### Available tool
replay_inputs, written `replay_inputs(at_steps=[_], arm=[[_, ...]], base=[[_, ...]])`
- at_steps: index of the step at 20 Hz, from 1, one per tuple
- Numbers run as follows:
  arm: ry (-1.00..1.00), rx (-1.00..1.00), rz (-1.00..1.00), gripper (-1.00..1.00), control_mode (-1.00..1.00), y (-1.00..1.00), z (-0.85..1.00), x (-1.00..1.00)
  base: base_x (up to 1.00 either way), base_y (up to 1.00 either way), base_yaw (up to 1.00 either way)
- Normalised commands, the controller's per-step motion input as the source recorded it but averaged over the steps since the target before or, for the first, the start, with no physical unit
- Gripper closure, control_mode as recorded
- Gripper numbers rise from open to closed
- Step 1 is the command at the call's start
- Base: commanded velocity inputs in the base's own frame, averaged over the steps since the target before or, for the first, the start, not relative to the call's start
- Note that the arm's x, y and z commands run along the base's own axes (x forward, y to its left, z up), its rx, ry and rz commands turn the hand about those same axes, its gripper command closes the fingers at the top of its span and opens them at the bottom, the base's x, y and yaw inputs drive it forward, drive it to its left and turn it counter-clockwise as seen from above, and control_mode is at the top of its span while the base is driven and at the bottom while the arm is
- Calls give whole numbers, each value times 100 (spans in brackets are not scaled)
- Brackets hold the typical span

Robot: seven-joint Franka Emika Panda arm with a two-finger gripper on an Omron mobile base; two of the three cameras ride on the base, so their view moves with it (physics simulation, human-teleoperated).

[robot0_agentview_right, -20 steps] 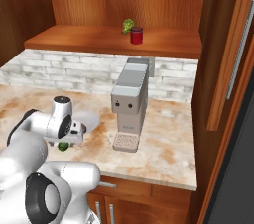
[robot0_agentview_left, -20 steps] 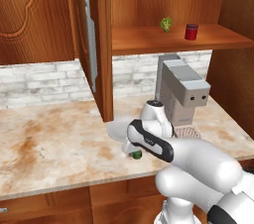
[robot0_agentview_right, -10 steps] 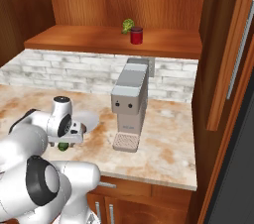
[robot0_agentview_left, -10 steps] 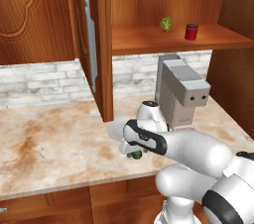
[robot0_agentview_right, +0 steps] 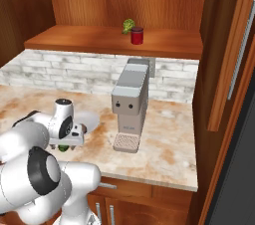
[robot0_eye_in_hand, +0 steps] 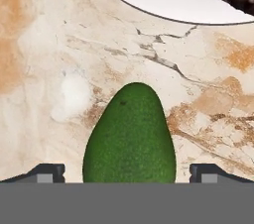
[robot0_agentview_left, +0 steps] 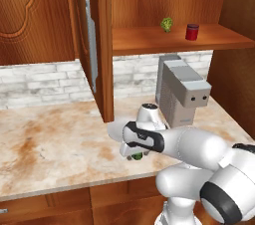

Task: Pick the avocado and bread from the counter and place them on the plate. Then pick the jam from the cabinet and place it next to the plate. Lastly close the cabinet door.

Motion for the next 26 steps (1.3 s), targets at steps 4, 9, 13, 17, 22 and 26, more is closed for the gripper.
replay_inputs(at_steps=[4,9,13,17,22,26], arm=[[3,0,0,100,-100,2,-12,3],[0,0,0,100,-100,0,-1,0],[0,0,0,100,-100,0,0,0],[0,0,0,100,-100,0,5,0],[0,0,-1,100,-100,0,24,0],[0,0,-4,100,-100,0,34,0]], base=[[0,0,0],[0,0,0],[0,0,0],[0,0,0],[0,0,0],[0,0,0]])
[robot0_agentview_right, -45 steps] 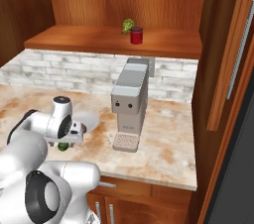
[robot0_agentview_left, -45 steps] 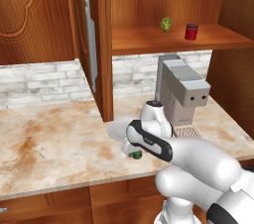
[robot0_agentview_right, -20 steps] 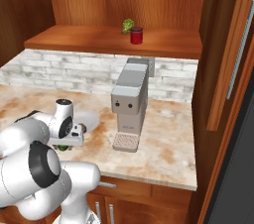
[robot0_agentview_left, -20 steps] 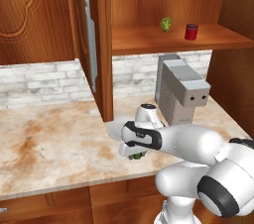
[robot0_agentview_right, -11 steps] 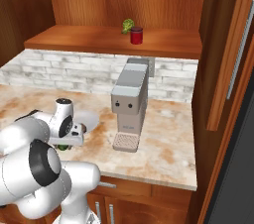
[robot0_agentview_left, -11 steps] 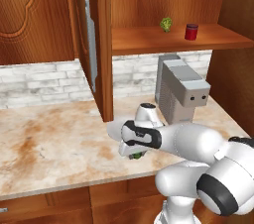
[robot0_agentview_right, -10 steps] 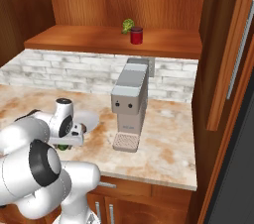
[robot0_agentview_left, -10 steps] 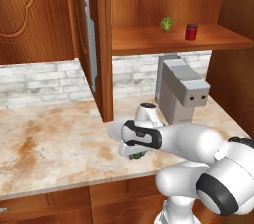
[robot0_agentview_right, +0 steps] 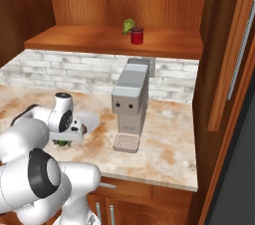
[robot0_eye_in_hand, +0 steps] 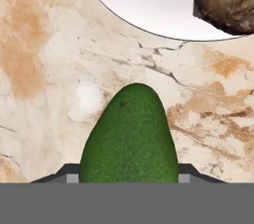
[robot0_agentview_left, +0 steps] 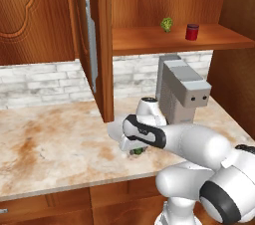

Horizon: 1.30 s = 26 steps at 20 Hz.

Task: Pick the avocado and bread from the counter and place them on the plate. Then pick the jam from the cabinet and place it next to the plate. Lastly close the cabinet door.

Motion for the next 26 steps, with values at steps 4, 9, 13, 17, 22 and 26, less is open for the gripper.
replay_inputs(at_steps=[4,9,13,17,22,26], arm=[[0,0,-5,100,-100,0,29,0],[0,0,-3,100,-100,0,16,24],[-1,0,-2,100,-100,0,13,48],[0,0,-1,100,-100,0,10,49],[0,0,-1,100,-100,0,6,48],[0,0,-1,100,-100,3,0,49]], base=[[0,0,0],[0,0,0],[0,0,0],[0,0,0],[0,0,0],[0,0,0]])
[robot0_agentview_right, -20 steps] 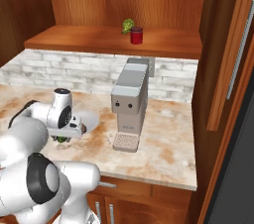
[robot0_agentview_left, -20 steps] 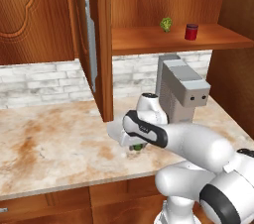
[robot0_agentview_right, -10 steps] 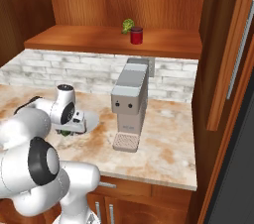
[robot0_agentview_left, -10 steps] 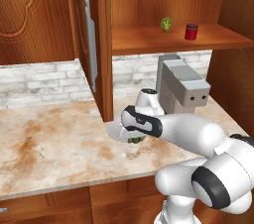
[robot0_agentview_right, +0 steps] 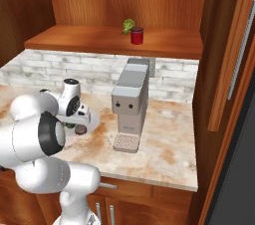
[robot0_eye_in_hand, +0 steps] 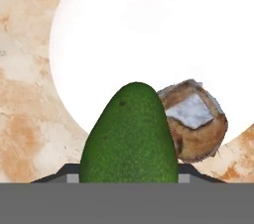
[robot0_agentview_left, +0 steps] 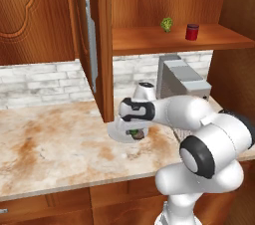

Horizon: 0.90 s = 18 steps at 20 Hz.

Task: Pick the avocado and bread from the counter and place them on the plate. Then pick the jam from the cabinet and place it next to the plate. Lastly close the cabinet door.

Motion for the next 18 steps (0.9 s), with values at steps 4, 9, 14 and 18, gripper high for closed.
replay_inputs(at_steps=[4,9,14,18], arm=[[0,-5,0,100,-100,16,-3,41],[3,-6,0,100,-100,18,-6,48],[0,-3,0,100,-100,3,-10,32],[0,-3,0,100,-100,3,-10,26]], base=[[0,0,0],[0,0,0],[0,0,0],[0,0,0]])
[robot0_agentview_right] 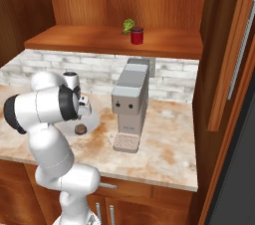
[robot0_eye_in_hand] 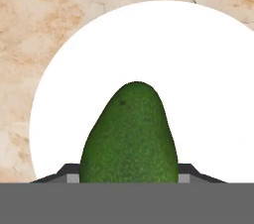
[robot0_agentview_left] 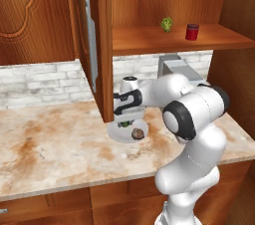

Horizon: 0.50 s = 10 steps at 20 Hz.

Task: Pick the avocado and bread from the counter and place them on the plate. Then pick the jam from the cabinet and place it next to the plate. Lastly close the cabinet door.

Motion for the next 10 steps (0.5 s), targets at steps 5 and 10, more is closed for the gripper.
replay_inputs(at_steps=[5,10], arm=[[1,-4,0,100,-100,8,-12,21],[0,-4,0,100,-100,8,-16,7]], base=[[0,0,0],[0,0,0]])
